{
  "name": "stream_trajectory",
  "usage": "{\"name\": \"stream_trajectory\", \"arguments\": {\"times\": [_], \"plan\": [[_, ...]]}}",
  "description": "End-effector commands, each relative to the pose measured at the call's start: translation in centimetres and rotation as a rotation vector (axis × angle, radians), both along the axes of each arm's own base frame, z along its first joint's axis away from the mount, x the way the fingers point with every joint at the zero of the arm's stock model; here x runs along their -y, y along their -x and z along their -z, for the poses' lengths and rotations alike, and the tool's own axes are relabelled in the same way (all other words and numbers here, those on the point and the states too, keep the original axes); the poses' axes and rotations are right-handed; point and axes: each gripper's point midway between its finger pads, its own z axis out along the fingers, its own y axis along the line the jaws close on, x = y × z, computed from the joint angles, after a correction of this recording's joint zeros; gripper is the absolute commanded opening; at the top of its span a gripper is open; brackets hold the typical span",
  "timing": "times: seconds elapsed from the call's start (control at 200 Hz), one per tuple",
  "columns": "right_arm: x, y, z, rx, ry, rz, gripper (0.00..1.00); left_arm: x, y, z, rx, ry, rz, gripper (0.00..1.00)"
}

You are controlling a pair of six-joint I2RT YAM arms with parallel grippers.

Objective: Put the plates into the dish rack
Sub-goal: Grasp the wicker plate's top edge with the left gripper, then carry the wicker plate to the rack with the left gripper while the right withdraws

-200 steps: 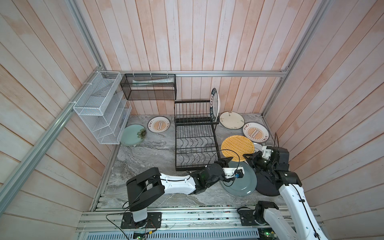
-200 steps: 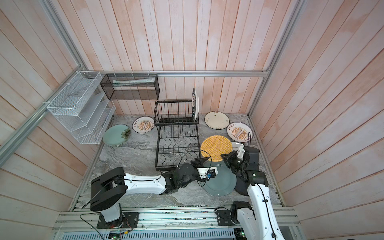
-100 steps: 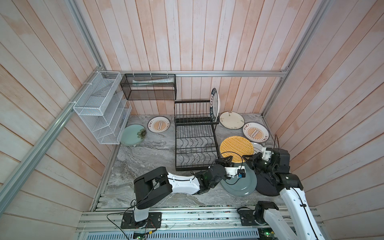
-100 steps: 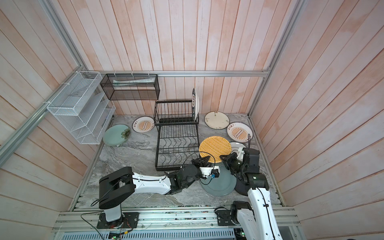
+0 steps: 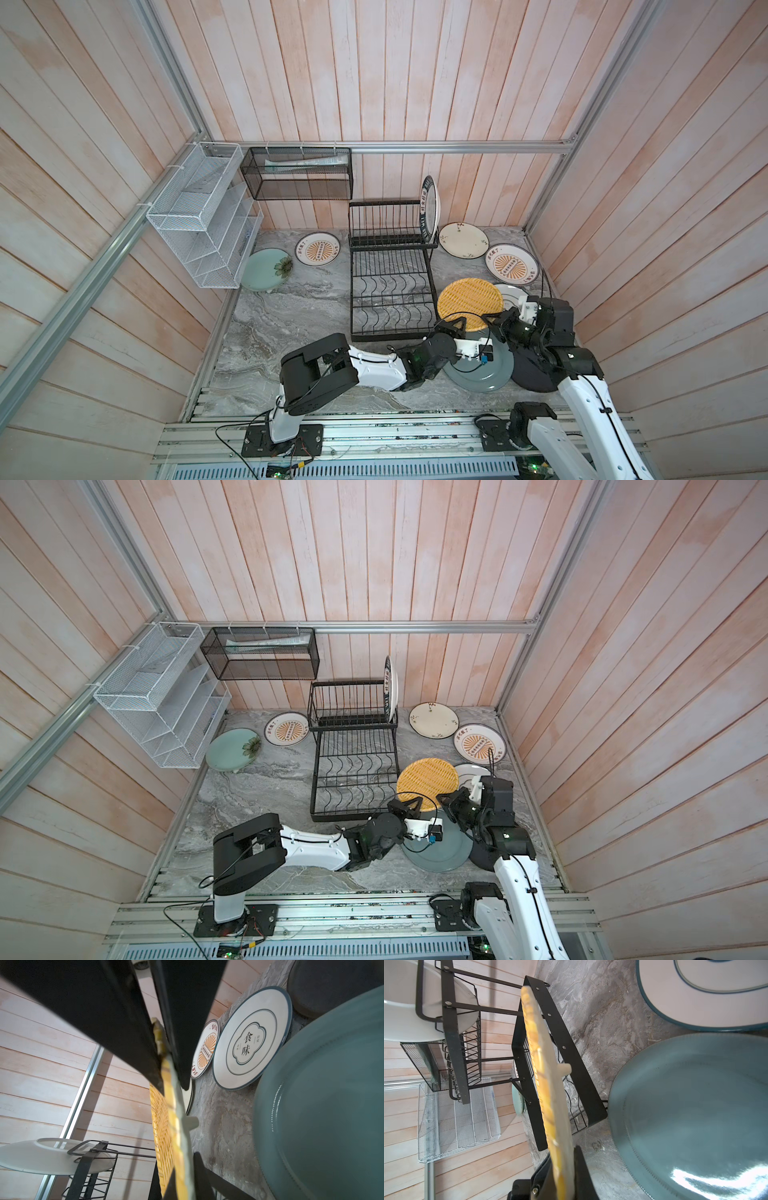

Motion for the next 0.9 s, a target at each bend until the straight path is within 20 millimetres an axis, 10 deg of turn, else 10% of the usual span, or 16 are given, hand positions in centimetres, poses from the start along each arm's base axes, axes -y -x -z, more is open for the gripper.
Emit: {"name": "stream_trajectory", "arguments": {"times": [0.0,0.08,0.27,0.895], "plan": [[-0.9,-0.3,-2.3,0.044,-0.088,-0.005,0.0,-0.9,-0.1,-3.4,-0.026,0.193,-0.025,0.0],[-0.7,-0.5,-2.6,0.064,-0.069,-0.002,0.17,-1.3,0.1,-3.3,-0.031,0.188,-0.027,0.0],[0.4,-1.9,-3.7,0.12,0.001,0.039,0.97,-2.2,1.4,-4.1,-0.029,0.212,-0.009,0.0],[5.3,-7.9,-10.8,0.555,0.373,0.196,0.98,-8.0,11.3,-8.7,-0.552,0.371,0.159,0.0]]}}
